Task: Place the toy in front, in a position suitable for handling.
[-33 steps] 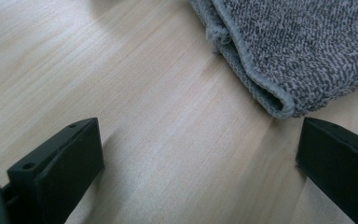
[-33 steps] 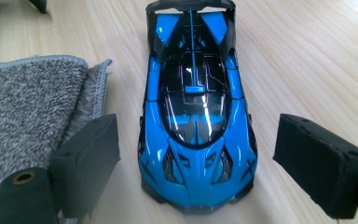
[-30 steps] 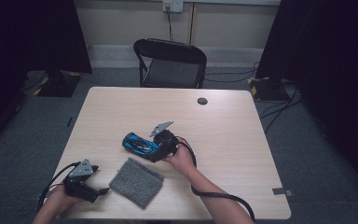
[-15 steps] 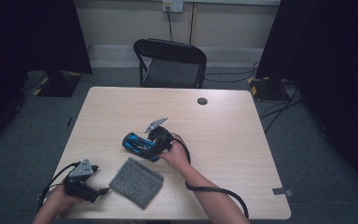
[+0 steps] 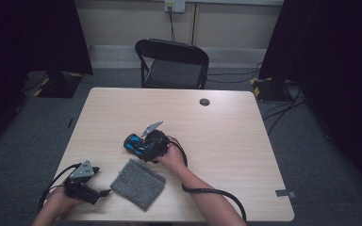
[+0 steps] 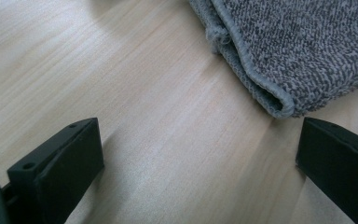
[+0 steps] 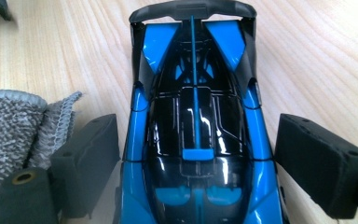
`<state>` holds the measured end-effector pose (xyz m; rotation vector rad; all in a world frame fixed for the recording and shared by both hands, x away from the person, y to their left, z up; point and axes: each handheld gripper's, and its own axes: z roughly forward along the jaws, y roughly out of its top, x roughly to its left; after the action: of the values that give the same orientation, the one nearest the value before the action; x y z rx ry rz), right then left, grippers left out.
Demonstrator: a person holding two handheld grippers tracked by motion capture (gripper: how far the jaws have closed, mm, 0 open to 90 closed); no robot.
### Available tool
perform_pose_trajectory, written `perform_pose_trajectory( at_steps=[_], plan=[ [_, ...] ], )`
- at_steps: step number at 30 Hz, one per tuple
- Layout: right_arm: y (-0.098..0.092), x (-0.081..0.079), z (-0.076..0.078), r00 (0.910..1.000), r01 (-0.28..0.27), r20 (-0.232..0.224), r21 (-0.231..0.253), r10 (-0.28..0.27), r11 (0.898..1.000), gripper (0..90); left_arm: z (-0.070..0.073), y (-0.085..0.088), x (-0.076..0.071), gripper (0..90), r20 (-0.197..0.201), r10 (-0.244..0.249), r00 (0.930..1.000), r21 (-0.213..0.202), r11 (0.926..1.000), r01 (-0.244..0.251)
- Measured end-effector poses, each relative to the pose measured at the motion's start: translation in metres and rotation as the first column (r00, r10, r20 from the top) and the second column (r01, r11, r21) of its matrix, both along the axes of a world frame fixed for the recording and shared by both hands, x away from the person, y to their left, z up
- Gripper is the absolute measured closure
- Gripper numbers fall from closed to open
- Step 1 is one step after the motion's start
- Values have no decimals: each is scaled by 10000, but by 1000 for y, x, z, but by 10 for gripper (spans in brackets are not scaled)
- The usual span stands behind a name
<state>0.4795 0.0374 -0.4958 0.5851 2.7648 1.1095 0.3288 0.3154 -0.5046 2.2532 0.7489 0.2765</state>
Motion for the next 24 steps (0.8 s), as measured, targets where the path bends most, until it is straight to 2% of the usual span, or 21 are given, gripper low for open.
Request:
perform_pose_trajectory(
  at_steps=[6,14,18,19,24],
  plan=[
    [1,1,-5,10000,25,-24,-26,-25,10000,135,0,0,0,0,-2,-25,10000,2,10000,25],
    [1,-1,-6,9995,-113,288,-75,115,9999,152,0,0,0,0,-3,-33,10000,-4,10000,33],
    [-2,-1,-7,9993,-167,347,104,163,9998,190,0,0,0,0,1,-33,10000,4,10000,33],
    [-2,-2,-6,9993,-203,311,112,200,9997,237,0,0,0,0,4,-29,10000,6,10000,29],
    [1,-2,-3,9996,-141,254,-140,144,9998,243,0,0,0,0,22,-31,10000,42,10000,31]
  ],
)
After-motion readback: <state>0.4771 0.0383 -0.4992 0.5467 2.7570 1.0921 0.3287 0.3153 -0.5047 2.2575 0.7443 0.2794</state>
